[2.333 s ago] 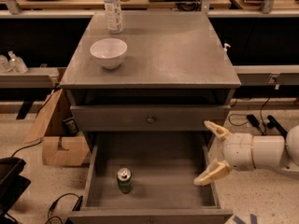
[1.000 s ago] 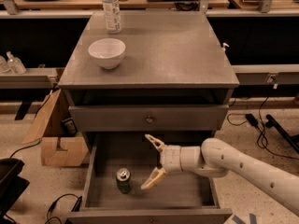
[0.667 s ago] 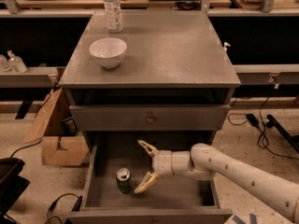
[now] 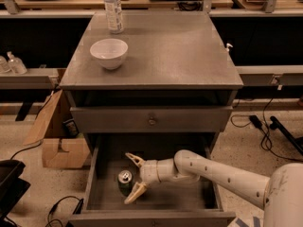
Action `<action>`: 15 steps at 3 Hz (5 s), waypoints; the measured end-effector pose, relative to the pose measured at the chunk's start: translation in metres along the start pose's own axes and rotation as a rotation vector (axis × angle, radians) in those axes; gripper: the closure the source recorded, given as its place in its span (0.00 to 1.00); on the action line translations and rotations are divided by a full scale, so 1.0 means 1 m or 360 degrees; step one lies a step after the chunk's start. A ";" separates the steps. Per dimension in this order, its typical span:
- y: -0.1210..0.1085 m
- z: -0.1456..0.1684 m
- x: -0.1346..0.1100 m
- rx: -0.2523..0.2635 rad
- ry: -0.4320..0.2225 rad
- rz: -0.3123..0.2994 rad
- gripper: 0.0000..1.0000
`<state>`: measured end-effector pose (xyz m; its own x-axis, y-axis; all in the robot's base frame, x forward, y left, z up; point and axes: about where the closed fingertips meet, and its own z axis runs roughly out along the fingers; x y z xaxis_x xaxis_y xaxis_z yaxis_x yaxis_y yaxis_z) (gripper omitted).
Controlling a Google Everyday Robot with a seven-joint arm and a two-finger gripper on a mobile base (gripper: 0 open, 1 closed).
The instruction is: Pick green can from middle drawer and place on counter
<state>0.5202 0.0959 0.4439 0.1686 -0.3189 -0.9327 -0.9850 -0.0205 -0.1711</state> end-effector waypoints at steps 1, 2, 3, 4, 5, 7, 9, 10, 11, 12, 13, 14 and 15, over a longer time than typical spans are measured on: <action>0.011 0.034 0.014 -0.0105 0.0105 0.0005 0.27; 0.015 0.049 0.021 -0.0151 0.0168 -0.0003 0.49; 0.016 0.049 0.016 -0.0158 0.0168 0.0006 0.72; 0.019 0.006 -0.012 -0.0139 0.0119 0.0054 0.96; 0.021 -0.087 -0.075 -0.0083 0.0039 0.0155 1.00; -0.025 -0.257 -0.194 0.0158 -0.0042 0.0323 1.00; -0.118 -0.346 -0.302 0.0470 -0.0053 0.0436 1.00; -0.166 -0.360 -0.350 0.0620 -0.0050 0.0477 1.00; -0.214 -0.351 -0.381 0.0676 -0.0041 0.0534 1.00; -0.214 -0.351 -0.380 0.0676 -0.0040 0.0532 1.00; -0.231 -0.361 -0.388 0.0707 -0.0008 0.0535 1.00; -0.280 -0.383 -0.399 0.0845 0.0020 0.0543 1.00; -0.334 -0.397 -0.401 0.0974 -0.0022 0.0552 1.00</action>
Offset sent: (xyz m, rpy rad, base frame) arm -0.0099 0.0497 -0.0516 -0.1801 0.0277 0.0883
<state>0.7674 -0.1459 1.0015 -0.1470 -0.1986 -0.9690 -0.7858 0.6184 -0.0076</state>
